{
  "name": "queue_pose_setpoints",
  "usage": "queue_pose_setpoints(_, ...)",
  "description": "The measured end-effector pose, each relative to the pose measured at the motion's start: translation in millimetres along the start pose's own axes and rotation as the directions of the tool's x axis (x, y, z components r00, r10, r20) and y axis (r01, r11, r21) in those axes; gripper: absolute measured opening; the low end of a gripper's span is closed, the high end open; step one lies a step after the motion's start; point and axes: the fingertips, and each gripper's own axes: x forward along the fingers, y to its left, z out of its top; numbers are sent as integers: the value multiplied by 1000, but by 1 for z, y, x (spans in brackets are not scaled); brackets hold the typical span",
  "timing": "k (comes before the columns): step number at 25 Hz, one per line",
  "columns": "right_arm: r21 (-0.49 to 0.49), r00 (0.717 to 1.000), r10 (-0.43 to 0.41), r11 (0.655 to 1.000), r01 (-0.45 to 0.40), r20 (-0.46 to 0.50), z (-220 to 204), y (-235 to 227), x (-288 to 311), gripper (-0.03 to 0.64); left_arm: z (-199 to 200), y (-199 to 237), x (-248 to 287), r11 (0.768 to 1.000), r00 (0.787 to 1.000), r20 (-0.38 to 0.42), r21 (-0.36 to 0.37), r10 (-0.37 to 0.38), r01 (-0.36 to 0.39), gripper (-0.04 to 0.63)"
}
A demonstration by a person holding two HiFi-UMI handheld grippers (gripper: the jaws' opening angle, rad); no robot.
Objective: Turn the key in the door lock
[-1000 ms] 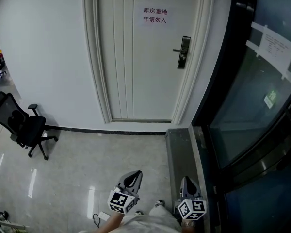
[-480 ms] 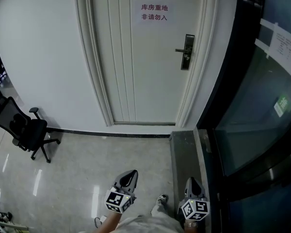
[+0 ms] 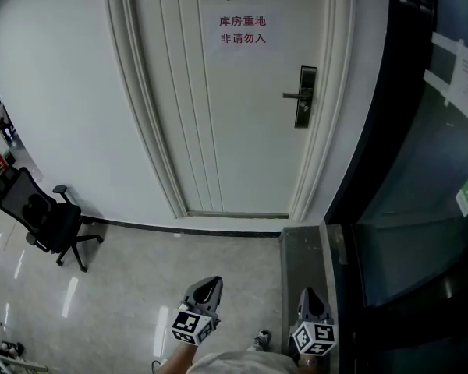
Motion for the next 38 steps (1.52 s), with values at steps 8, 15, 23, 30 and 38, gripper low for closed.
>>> queue_pose_setpoints(8,-17,998,65,998,-66,-23,15,-37,65,2,3,-4,62,999,999,14,-13,45,-45,6)
queue_pose_setpoints(15,7,996,83,997,-83,-22,28,-69,104,2,6,-12,114,999,999,0,3,38,-38,6)
queue_pose_setpoints(23,24,998,53,998,-52,-44,32,-99,133,2,10,-17,168,1000,1000,-16,8,-12,12,6)
queue_pose_setpoints(30,38,999,-33,999,35,-42,33,-129,161,2,7,-14,225,996,996,-21,8,-91,91,6)
queue_pose_setpoints(38,23,996,-86,996,86,-36,52,-129,227,2,24,31,295,989,989,-12,10,-148,148,6)
